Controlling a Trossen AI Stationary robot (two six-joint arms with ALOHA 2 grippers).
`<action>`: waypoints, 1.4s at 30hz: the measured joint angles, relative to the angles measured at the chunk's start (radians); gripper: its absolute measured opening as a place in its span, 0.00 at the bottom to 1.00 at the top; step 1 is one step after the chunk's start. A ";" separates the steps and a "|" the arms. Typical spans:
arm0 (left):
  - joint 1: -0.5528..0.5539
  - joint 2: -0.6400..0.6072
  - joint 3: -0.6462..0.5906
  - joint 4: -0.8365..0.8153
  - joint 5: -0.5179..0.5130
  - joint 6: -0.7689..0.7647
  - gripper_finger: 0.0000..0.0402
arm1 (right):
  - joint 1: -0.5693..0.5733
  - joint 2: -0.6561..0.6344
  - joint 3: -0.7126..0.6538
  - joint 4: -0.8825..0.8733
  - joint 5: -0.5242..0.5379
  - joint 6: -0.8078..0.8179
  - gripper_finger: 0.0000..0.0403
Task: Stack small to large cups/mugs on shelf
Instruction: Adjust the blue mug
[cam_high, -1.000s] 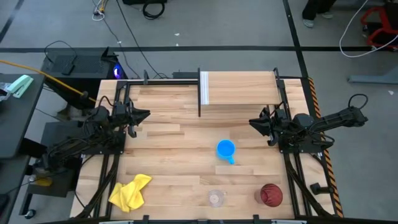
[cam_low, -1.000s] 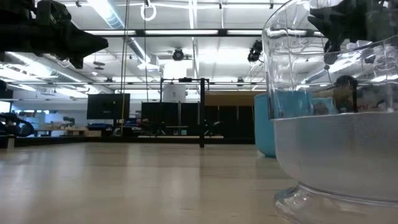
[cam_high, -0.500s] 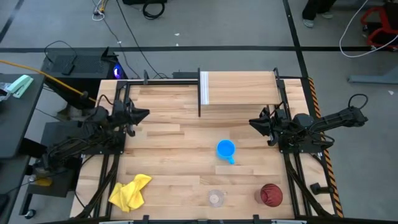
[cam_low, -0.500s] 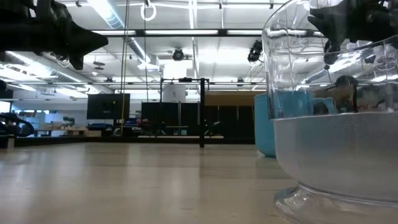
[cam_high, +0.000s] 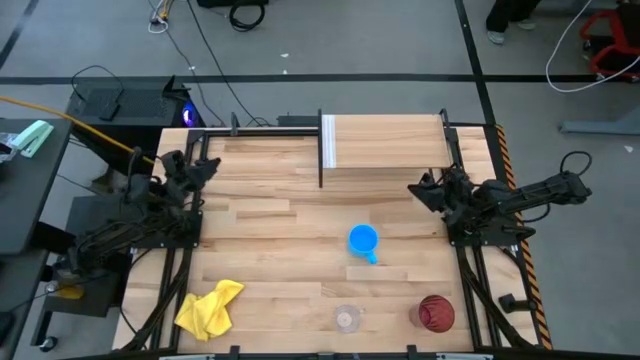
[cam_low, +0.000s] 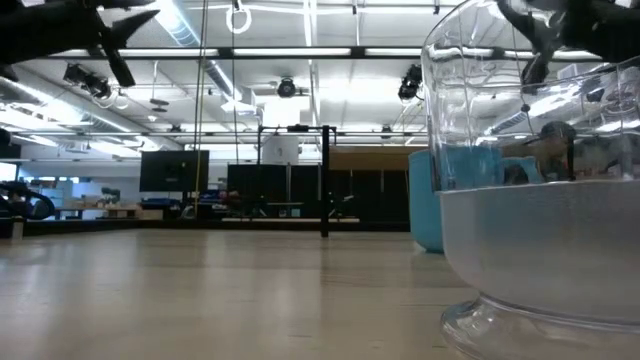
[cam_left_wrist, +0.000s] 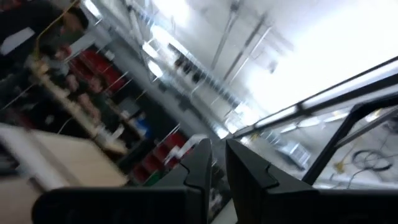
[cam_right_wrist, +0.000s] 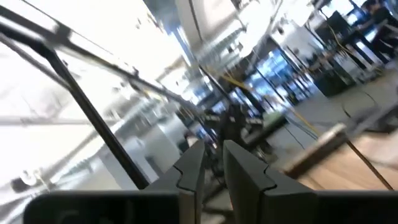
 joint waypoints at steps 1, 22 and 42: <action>0.000 0.000 0.000 0.014 -0.001 -0.013 0.13 | 0.000 0.000 0.000 0.024 0.000 0.000 0.16; -0.098 0.009 0.060 0.299 -0.041 0.001 0.13 | 0.000 0.024 0.215 0.274 -0.248 -0.040 0.16; -0.239 0.620 0.634 -0.837 0.096 0.279 0.13 | 0.000 0.334 0.974 -1.563 -0.123 0.343 0.16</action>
